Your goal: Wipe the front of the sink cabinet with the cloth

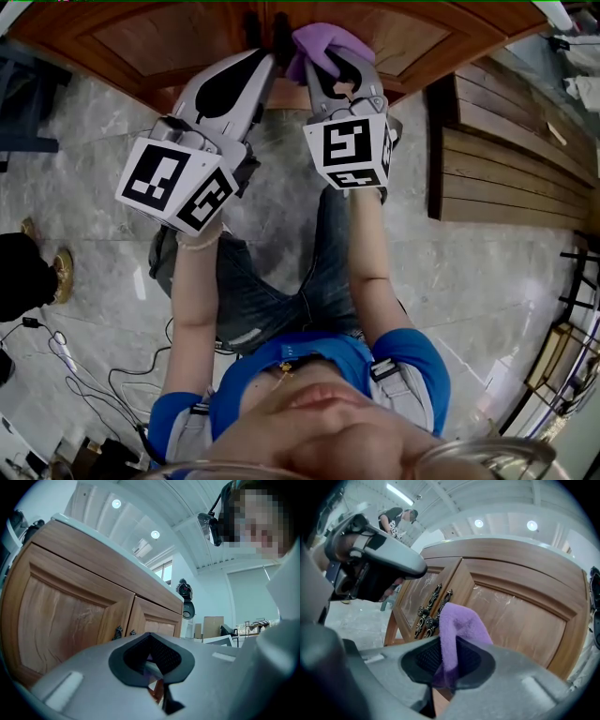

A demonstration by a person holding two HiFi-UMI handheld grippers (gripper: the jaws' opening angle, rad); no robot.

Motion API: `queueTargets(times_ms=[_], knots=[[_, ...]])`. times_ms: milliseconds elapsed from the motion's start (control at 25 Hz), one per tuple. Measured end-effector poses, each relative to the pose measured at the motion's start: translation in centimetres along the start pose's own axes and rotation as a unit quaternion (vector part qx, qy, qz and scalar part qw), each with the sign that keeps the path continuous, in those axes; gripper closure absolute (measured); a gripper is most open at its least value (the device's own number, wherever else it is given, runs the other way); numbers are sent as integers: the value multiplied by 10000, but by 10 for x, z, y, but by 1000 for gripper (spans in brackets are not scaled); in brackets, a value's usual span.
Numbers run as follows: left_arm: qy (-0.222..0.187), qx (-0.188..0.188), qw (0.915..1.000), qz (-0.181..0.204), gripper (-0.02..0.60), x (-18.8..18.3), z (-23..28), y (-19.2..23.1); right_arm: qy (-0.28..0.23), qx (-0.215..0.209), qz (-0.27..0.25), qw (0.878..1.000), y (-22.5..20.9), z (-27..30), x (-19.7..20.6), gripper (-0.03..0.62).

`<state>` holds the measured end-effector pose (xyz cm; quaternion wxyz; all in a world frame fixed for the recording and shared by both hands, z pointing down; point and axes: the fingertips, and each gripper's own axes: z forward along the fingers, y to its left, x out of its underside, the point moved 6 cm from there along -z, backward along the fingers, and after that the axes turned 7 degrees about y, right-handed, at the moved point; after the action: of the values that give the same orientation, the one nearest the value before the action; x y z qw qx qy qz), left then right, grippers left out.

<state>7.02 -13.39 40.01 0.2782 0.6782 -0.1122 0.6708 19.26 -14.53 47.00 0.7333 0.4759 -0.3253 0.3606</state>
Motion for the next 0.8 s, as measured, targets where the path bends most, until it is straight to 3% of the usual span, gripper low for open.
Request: queueTargets(times_ms=[800], knots=[[160,198,9997,1,581,9,15,-9,160,264,247,9992,-49,-24,32,533]])
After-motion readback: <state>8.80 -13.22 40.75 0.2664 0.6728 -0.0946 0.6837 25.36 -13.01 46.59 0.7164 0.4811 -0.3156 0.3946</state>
